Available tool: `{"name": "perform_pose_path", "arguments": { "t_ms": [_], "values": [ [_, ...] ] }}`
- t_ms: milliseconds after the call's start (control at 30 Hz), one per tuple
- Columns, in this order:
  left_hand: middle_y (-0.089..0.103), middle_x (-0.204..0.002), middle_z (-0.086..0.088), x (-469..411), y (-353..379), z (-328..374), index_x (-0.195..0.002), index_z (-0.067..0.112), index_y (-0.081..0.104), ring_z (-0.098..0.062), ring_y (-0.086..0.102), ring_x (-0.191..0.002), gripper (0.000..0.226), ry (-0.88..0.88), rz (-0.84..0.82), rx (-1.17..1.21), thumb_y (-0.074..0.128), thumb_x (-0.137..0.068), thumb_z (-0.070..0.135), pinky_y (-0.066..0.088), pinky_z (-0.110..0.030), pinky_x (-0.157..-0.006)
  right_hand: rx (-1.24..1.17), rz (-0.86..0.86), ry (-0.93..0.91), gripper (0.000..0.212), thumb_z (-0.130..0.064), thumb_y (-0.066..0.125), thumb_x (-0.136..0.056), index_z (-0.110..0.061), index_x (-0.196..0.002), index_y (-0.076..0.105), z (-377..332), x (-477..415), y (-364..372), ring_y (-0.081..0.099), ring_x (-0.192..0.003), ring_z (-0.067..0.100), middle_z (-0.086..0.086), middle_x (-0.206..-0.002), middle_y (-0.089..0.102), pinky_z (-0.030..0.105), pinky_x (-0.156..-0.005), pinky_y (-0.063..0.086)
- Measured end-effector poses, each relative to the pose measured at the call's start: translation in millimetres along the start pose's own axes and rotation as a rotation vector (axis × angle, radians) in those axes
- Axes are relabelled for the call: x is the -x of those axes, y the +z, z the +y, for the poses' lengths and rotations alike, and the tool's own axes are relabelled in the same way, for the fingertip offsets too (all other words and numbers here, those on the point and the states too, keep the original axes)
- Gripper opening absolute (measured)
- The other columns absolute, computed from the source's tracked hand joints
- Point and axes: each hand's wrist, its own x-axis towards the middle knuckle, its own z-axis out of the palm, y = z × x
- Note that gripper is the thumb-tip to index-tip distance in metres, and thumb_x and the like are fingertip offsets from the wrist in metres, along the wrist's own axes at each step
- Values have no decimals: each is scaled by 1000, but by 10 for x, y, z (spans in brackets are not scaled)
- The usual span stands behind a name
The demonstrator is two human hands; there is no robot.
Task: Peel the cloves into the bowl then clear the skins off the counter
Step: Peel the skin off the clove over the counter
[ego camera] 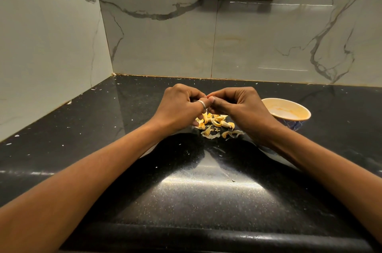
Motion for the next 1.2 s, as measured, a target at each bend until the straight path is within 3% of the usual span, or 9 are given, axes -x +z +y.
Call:
{"name": "perform_pose_path", "arguments": {
  "t_ms": [300,833,1200],
  "values": [
    [72,-80,-12,-15,-31,51,-89,10,73,-15,70,-65,14,-136,-29,138,62,-96,13,58,-28,-55,-203,4,97,16,-3,60,-96,-1,-105,73,-24,-8,-4,70,-88,24,23,-99,73,36,-89,59],
    [66,-71,-6,-31,-51,96,-85,5,71,-13,63,-61,17,-315,-26,370,59,-97,10,58,-29,-57,-340,7,169,20,4,53,-98,3,-104,71,-90,-18,-12,67,-78,18,16,-86,69,25,-77,60],
    [72,-89,-8,-38,-47,51,-97,16,71,-11,69,-70,9,-251,51,212,64,-93,12,60,-32,-58,-331,33,223,21,3,51,-98,5,-107,70,-124,-3,-30,67,-73,15,11,-84,70,25,-69,59]
  ]
}}
